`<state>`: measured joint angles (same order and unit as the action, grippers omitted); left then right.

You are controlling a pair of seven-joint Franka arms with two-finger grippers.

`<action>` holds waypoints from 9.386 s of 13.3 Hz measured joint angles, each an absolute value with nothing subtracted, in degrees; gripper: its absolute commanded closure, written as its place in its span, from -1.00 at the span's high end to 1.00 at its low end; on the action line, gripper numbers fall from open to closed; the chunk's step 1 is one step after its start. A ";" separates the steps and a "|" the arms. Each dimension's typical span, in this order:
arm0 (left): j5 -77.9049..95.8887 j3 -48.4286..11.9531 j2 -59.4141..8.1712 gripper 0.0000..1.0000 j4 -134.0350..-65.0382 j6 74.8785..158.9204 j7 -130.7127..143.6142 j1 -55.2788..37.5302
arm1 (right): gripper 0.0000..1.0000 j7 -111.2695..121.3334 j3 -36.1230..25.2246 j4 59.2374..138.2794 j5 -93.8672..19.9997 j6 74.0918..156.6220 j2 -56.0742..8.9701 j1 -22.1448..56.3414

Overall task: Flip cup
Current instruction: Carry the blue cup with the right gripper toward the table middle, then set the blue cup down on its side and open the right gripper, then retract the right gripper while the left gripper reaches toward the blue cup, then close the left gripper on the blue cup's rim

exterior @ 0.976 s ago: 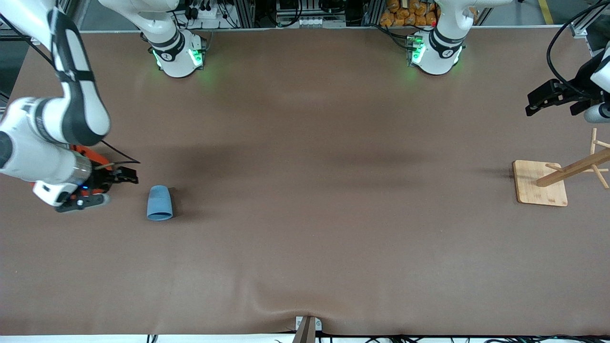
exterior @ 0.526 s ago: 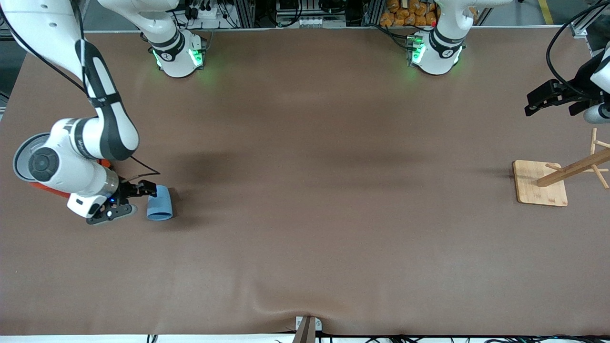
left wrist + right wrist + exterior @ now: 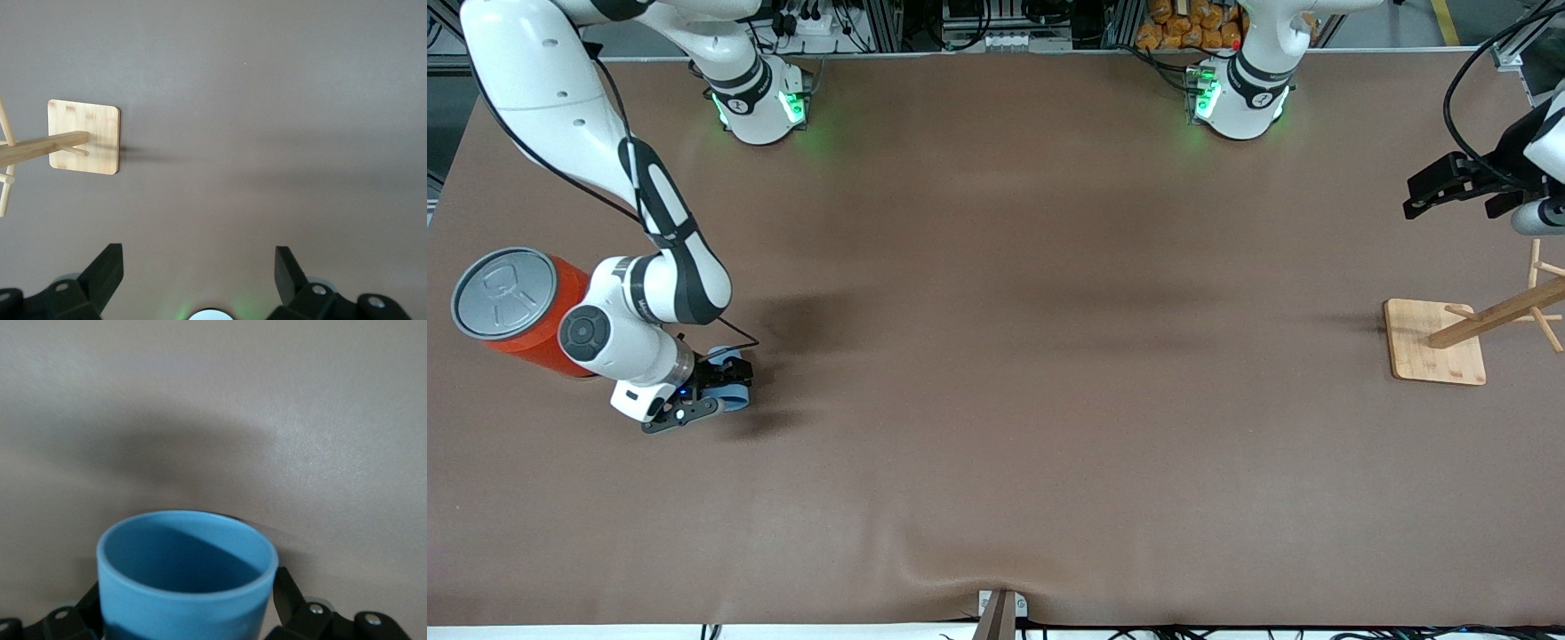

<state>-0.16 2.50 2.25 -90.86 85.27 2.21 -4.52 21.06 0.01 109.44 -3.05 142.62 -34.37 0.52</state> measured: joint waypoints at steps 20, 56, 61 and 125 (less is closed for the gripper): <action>1.49 2.33 1.18 1.00 -90.81 85.27 2.20 -4.73 | 0.22 51.54 11.96 94.11 8.76 145.57 -41.03 26.70; 42.24 2.17 -15.33 1.00 -92.16 89.12 -5.74 -5.60 | 1.00 -4.86 -1.78 82.55 3.38 89.29 -8.35 20.23; 50.63 1.13 -15.43 1.00 -100.22 93.37 -12.37 -8.12 | 1.00 -1.24 -6.02 86.14 0.80 87.57 -5.96 10.34; 94.88 -6.22 -53.55 -1.00 -83.39 126.87 -37.70 -27.92 | 1.00 -2.75 -3.85 88.43 -2.24 83.01 -1.28 5.44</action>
<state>94.88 -6.22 -53.55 -83.39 126.87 -37.70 -27.92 -2.75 -3.85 88.43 -2.24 83.01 -1.28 5.44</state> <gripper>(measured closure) 0.947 0.000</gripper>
